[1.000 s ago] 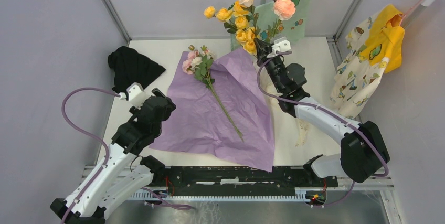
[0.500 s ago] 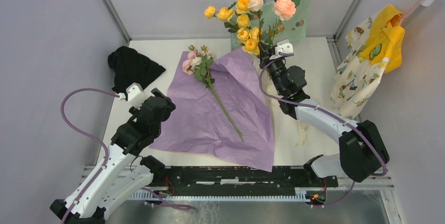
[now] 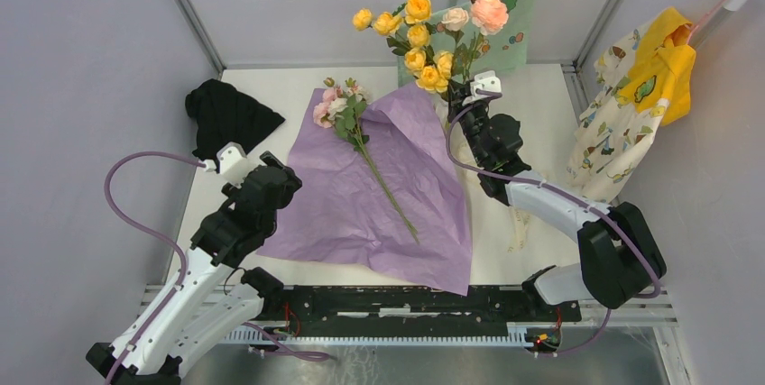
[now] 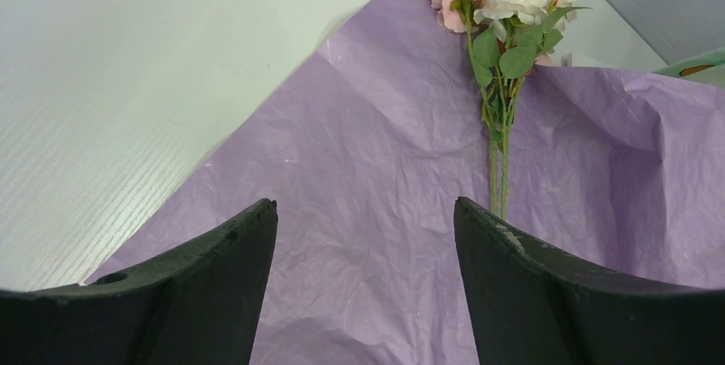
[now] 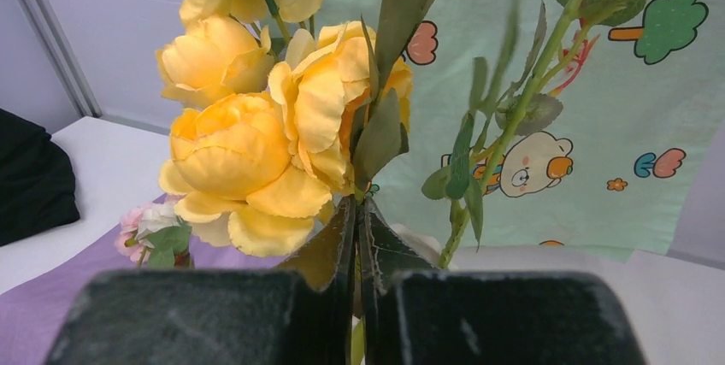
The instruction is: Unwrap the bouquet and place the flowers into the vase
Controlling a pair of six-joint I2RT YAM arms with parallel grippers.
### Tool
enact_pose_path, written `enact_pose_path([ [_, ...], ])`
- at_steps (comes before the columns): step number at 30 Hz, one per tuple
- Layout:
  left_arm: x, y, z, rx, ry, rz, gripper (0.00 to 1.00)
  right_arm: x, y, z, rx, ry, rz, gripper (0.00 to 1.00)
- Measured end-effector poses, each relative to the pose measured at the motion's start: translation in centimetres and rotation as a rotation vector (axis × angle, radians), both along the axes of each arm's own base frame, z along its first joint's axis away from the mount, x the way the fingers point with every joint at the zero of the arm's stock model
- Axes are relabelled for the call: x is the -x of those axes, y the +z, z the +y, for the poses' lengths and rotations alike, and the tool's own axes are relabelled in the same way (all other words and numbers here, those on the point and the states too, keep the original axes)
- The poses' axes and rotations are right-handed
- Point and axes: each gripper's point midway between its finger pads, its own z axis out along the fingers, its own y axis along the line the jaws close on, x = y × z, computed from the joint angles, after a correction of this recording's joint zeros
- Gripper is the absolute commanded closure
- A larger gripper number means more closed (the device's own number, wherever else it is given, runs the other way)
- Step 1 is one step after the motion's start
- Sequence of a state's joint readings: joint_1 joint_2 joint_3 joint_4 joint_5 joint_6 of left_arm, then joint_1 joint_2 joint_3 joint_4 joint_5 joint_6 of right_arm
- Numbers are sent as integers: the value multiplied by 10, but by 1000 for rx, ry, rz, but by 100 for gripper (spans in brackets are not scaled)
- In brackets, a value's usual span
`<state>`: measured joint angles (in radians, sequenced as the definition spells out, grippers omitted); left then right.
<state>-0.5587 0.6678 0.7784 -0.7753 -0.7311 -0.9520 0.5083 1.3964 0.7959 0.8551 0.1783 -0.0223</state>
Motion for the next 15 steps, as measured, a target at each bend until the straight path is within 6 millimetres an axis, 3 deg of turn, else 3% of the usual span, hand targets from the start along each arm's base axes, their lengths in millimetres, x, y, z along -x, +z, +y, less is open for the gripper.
enact_pose_path([
  [7, 0, -1, 0, -2, 0, 3, 18, -4, -13, -3, 9, -28, 44, 63],
  [15, 0, -1, 0, -4, 0, 7, 18, -4, -24, -6, 25, -42, 79, 49],
])
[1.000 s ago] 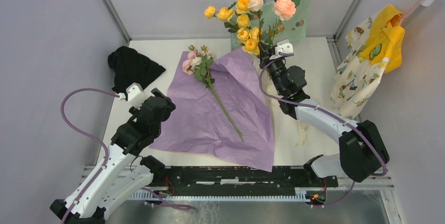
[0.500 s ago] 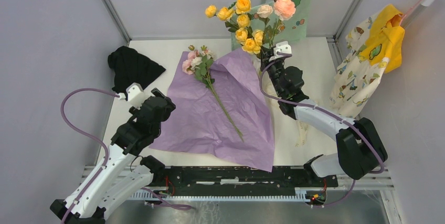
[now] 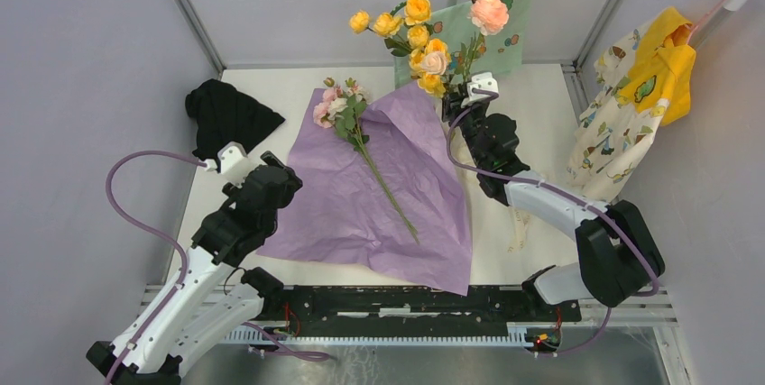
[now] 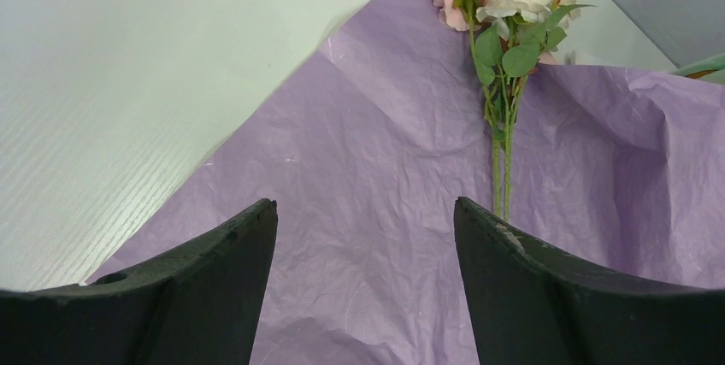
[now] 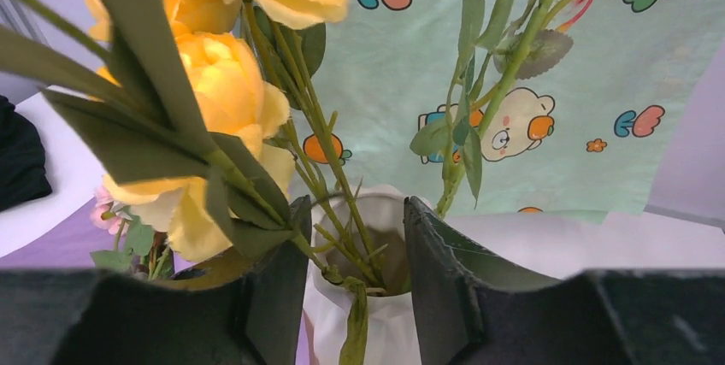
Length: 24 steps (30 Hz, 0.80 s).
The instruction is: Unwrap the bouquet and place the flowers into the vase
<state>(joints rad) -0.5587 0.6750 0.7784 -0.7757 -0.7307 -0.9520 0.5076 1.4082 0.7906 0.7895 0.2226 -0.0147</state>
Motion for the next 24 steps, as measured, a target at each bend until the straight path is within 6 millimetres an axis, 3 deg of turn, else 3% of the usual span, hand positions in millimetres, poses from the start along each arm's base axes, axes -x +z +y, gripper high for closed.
enact_pose_path([
  [7, 0, 0, 0, 0, 0, 1, 18, 5, 4, -3, 1, 0, 2, 41],
  [16, 0, 0, 0, 0, 0, 1, 18, 32, 52, -17, -47, 5, -81, 25],
  [24, 0, 0, -1, 2, -3, 2, 18, 59, 73, -30, -79, 10, -91, 24],
])
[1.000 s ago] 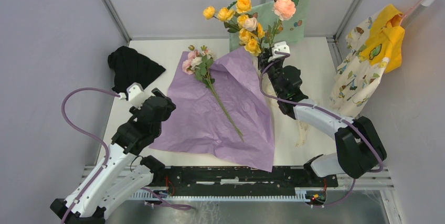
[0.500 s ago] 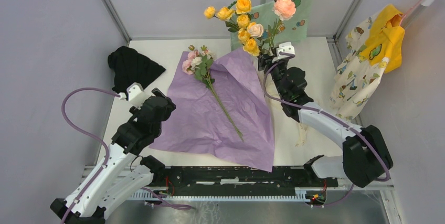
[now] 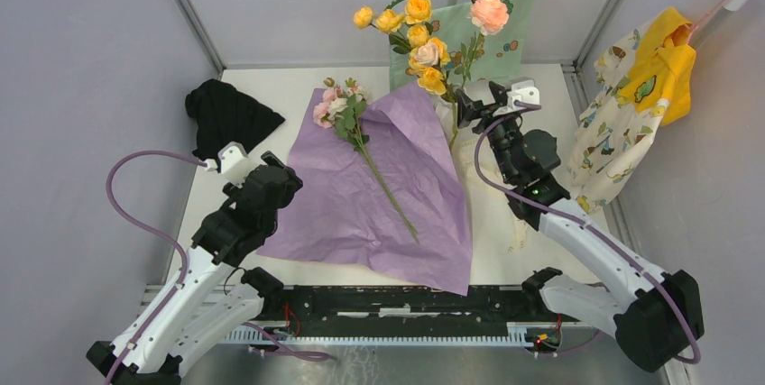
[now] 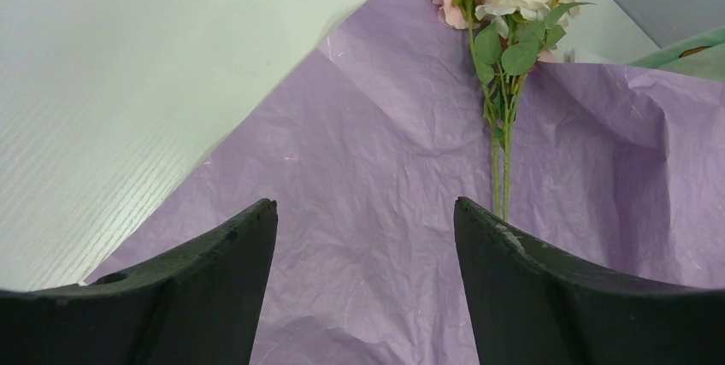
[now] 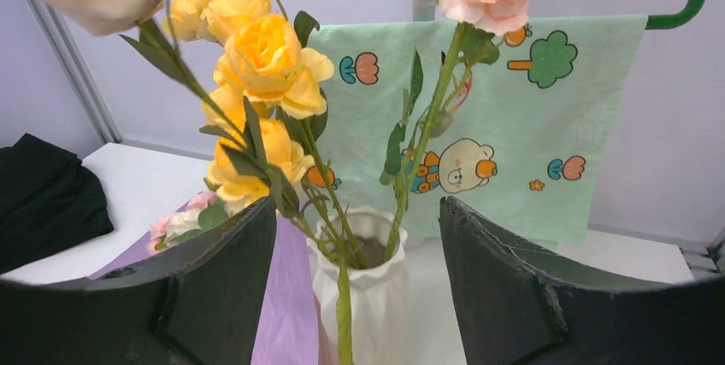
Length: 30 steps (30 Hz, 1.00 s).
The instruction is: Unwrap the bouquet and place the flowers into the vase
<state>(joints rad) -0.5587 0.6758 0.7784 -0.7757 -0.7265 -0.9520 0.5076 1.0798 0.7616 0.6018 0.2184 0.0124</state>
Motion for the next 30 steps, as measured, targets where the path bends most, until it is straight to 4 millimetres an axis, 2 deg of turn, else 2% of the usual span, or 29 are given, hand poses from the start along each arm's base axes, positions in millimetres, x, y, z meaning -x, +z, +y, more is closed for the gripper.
enact_pose_path([
  [6, 0, 0, -1, 2, -3, 1, 18, 32, -8, -14, -10, 21, 7, 25],
  [10, 0, 0, -1, 2, -3, 2, 18, 55, 4, -21, -32, 47, -25, 27],
  [13, -1, -2, -1, -3, -3, 9, 18, 69, 13, -17, -47, 108, -44, 29],
  [16, -1, -4, -2, -8, -3, 17, 18, 77, 11, -3, -46, 195, -30, 31],
  [20, -3, 0, -3, -6, -3, 13, 18, 86, -10, 36, -10, 333, 42, 31],
  [26, -2, 16, 0, 10, 6, -26, 18, 120, -50, 137, 159, 592, 187, 31],
  [28, 0, 24, 5, 9, 21, -46, 18, 120, -59, 159, 199, 625, 225, 32],
  [30, 3, 32, 9, 12, 32, -66, 18, 110, -71, 175, 233, 624, 276, 33],
])
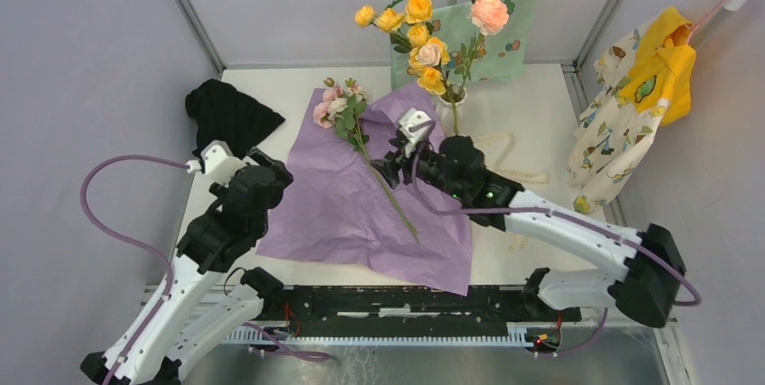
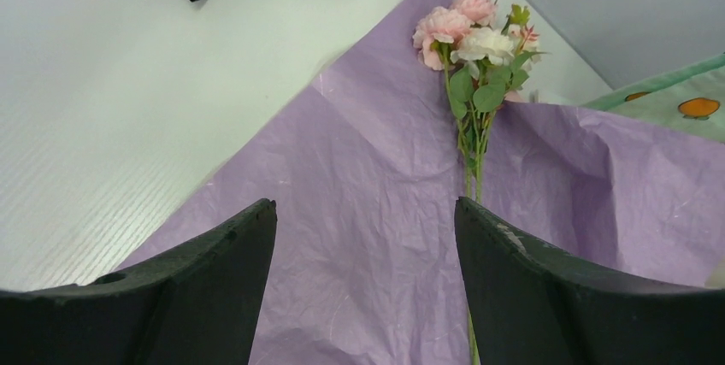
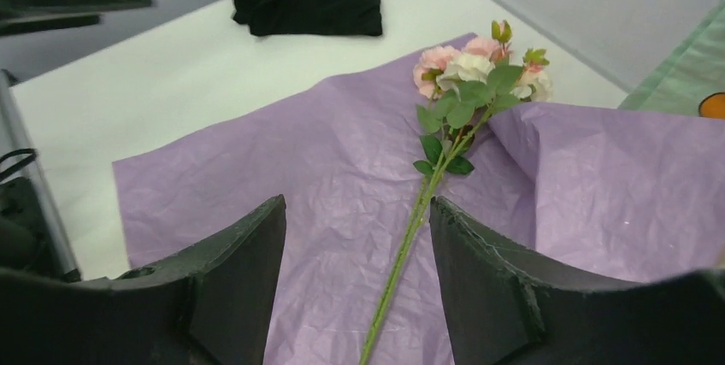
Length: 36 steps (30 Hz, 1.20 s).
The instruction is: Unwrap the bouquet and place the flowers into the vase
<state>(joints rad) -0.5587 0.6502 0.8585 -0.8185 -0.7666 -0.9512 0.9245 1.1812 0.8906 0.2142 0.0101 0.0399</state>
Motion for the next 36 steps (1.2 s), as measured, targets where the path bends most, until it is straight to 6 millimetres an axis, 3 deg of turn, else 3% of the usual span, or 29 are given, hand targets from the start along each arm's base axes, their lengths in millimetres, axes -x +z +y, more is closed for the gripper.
enact_pose_path([
  [4, 6, 8, 8, 6, 17, -31, 18, -37, -32, 30, 124, -68, 90, 41],
  [8, 8, 9, 10, 3, 23, -33, 18, -80, -85, 67, 289, -139, 195, 42],
  [12, 10, 6, 11, -5, 24, -23, 18, -102, -142, 84, 441, -180, 286, 44],
  [17, 11, 6, 12, -4, 23, -22, 17, -127, -177, 100, 535, -230, 350, 45],
  [23, 12, 5, 12, -5, 22, -20, 17, -147, -202, 89, 574, -293, 418, 51],
  [29, 12, 4, 12, -5, 20, -17, 18, -171, -236, 58, 603, -368, 496, 51],
  [36, 12, 4, 12, -6, 20, -16, 18, -176, -255, 51, 604, -365, 543, 51],
])
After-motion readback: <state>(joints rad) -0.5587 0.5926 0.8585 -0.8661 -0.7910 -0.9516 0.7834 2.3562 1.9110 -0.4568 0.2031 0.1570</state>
